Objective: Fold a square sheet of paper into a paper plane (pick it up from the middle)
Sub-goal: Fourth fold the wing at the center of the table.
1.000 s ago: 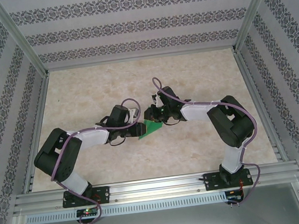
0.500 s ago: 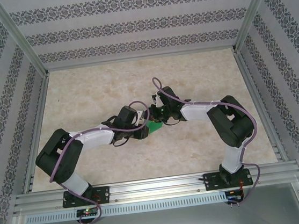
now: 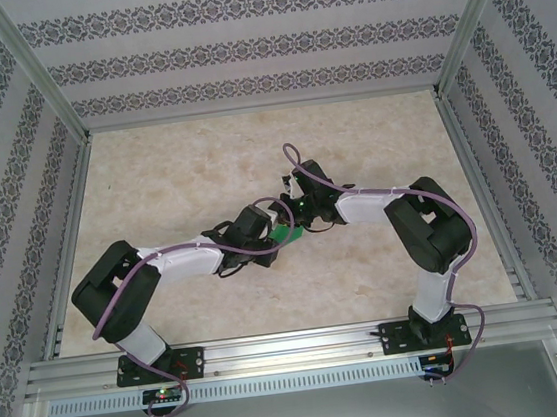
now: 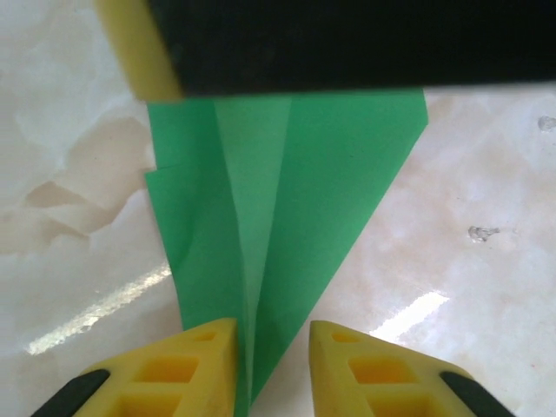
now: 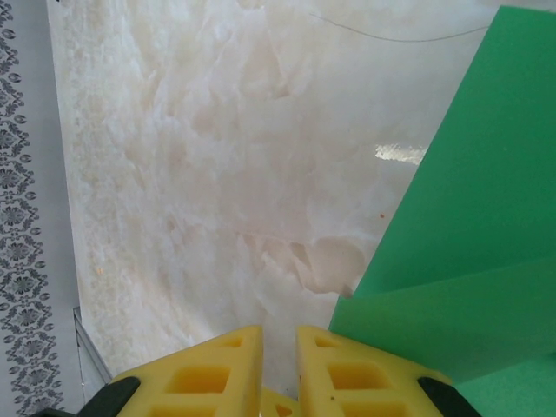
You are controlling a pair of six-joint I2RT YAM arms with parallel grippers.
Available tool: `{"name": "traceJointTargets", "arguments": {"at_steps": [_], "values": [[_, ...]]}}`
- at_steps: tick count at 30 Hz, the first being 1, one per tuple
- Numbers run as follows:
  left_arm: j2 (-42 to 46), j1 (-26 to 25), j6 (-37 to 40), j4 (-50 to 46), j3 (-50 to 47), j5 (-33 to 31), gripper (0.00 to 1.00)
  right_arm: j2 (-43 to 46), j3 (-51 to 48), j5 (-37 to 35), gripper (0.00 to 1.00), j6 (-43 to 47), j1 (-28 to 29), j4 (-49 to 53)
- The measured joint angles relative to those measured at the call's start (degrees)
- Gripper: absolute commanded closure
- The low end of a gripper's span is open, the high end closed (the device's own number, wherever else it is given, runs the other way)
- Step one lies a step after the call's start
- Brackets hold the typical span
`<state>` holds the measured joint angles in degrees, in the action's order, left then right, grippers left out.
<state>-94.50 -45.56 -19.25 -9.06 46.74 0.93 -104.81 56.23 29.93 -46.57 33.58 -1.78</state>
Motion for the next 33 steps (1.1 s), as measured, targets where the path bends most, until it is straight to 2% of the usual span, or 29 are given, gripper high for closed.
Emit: {"name": "traceJointTargets", "arguments": {"at_steps": [11,33], "values": [[-0.28,-0.7,0.9,-0.07,0.07,-3.96,0.78,-0.04,0.02,-0.02,0.82,0.0,0.0,0.09],[-0.22,-1.14,1.03,-0.24,-0.85,-6.23,0.79,-0.55,0.11,-0.07,0.82,0.0,0.0,0.63]]}}
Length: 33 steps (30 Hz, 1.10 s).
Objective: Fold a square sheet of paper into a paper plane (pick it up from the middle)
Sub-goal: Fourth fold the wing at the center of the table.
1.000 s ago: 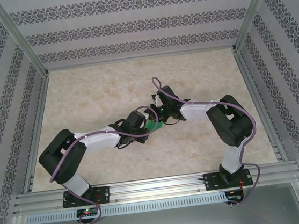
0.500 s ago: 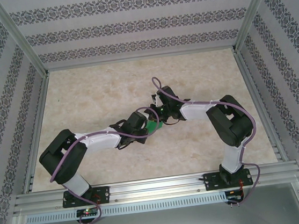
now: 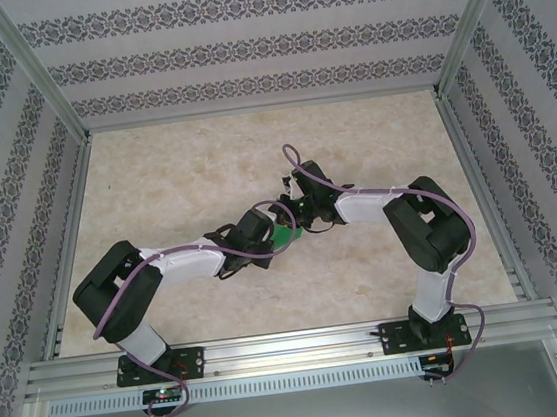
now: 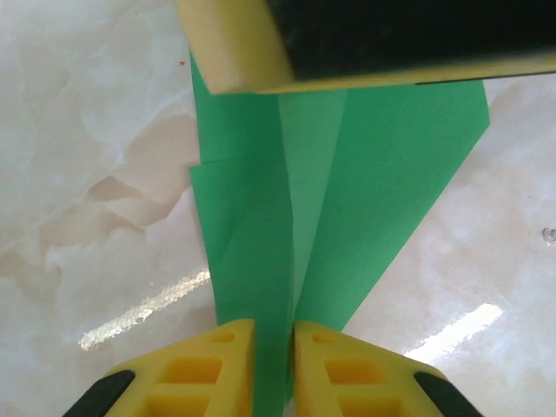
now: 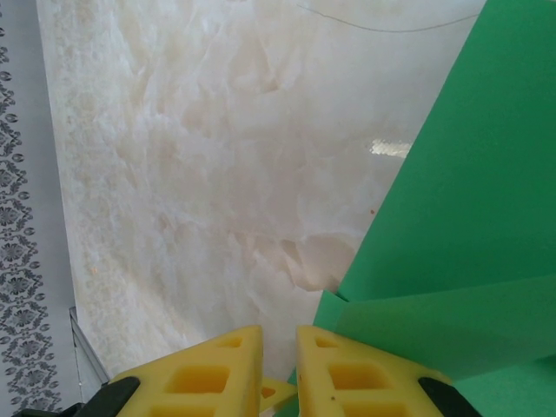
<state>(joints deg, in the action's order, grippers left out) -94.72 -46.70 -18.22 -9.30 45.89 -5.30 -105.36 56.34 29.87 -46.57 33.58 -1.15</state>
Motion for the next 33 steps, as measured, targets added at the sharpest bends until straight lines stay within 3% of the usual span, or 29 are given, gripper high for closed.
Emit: {"name": "traceJointTargets", "arguments": {"at_steps": [4,9,19,26,33], "values": [[0.0,0.0,0.02,-0.02,-0.31,-0.17,0.78,-0.26,0.0,0.0,0.82,0.0,0.0,0.02],[0.0,0.0,0.07,0.0,-0.33,-0.35,0.91,-0.26,0.09,0.0,0.82,0.0,0.0,0.02],[0.02,0.02,0.42,0.02,-0.35,0.33,1.0,-0.26,0.17,0.0,0.81,0.02,-0.37,0.33],[0.61,1.05,-0.94,0.72,-0.35,7.32,1.0,-0.26,0.22,0.04,0.8,0.15,-0.37,0.28],[0.76,5.42,-5.25,4.74,-2.62,15.23,1.0,-0.26,0.31,0.04,0.79,0.17,-0.37,0.24]]}}
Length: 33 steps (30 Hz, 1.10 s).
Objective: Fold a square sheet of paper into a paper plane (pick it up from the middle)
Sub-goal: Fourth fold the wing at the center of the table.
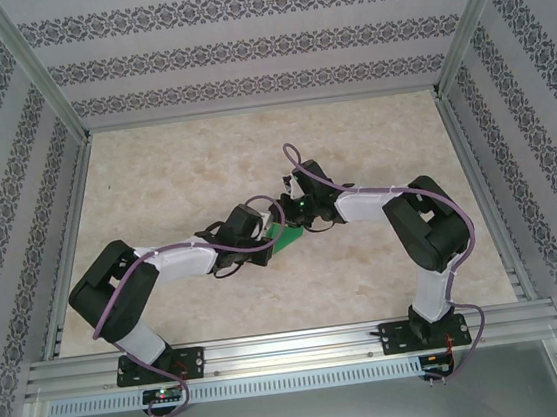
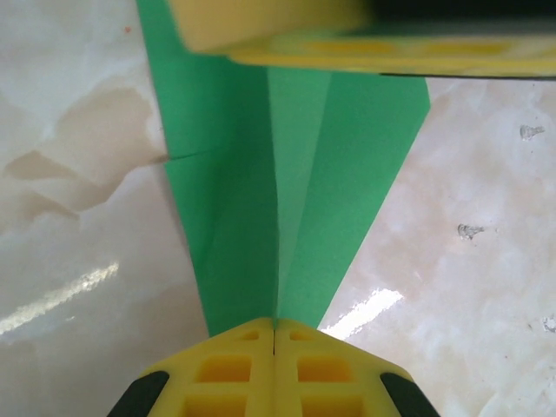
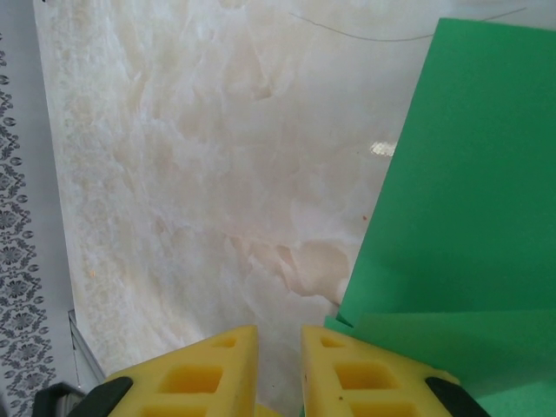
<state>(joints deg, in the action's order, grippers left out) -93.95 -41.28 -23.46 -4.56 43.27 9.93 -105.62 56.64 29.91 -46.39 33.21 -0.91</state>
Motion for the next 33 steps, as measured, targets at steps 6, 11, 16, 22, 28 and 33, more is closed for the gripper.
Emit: {"name": "traceJointTargets", "arguments": {"at_steps": [6,11,16,22,28,33], "values": [[-0.09,3.48,-3.08,3.54,-2.43,6.23,0.99,0.0,0.02,0.04,0.79,0.0,-0.02,-0.02],[-0.9,4.57,-4.7,5.73,-2.47,10.05,0.99,-0.26,0.35,0.11,0.78,0.0,-0.37,-0.02],[-2.29,6.08,-6.51,7.02,-2.47,13.62,0.99,-0.26,0.61,0.28,0.78,0.61,-0.35,0.46],[-3.17,6.95,-8.44,8.33,-2.47,16.04,0.99,-0.42,1.81,0.26,0.81,1.57,-0.33,1.25],[-3.17,8.22,-10.73,9.14,-2.47,17.92,1.0,-1.57,1.86,0.22,0.81,1.55,-0.33,1.27],[-3.96,9.25,-12.72,9.73,-2.47,18.69,1.0,-0.96,1.86,0.15,0.8,1.6,-0.35,1.31]]}}
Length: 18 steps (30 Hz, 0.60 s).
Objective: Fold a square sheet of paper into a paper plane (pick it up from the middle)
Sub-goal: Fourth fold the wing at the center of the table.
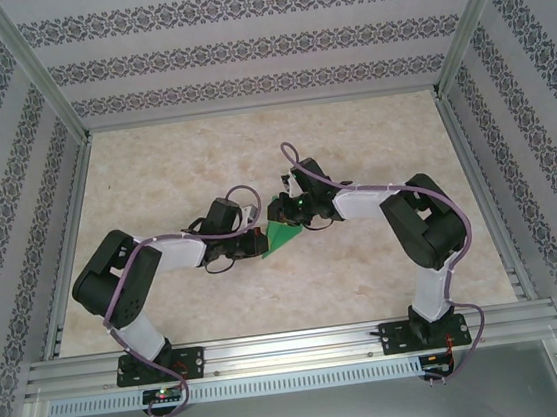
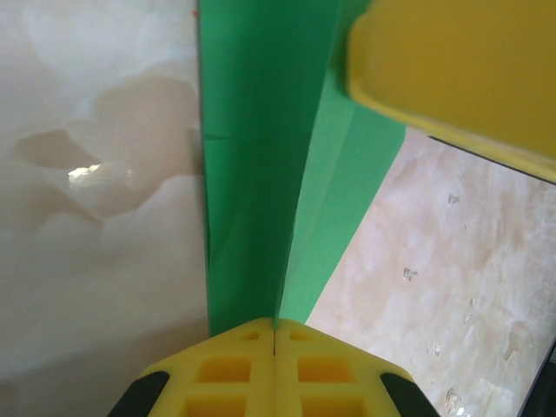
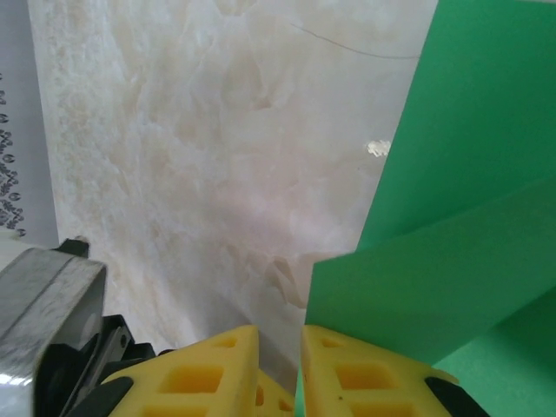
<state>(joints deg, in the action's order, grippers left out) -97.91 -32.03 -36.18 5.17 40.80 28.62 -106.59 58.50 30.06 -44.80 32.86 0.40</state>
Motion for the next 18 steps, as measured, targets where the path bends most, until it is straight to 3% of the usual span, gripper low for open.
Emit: {"name": "traceJointTargets", "arguments": {"at_steps": [10,18], "values": [[-2.19,1.25,-2.56,2.12,0.0,3.48,1.0,1.99,0.0,-0.02,0.82,1.31,-0.02,0.42],[-2.93,1.77,-4.74,3.21,0.0,5.22,1.0,-1.38,1.25,-0.22,0.83,1.46,-0.02,0.52]]}}
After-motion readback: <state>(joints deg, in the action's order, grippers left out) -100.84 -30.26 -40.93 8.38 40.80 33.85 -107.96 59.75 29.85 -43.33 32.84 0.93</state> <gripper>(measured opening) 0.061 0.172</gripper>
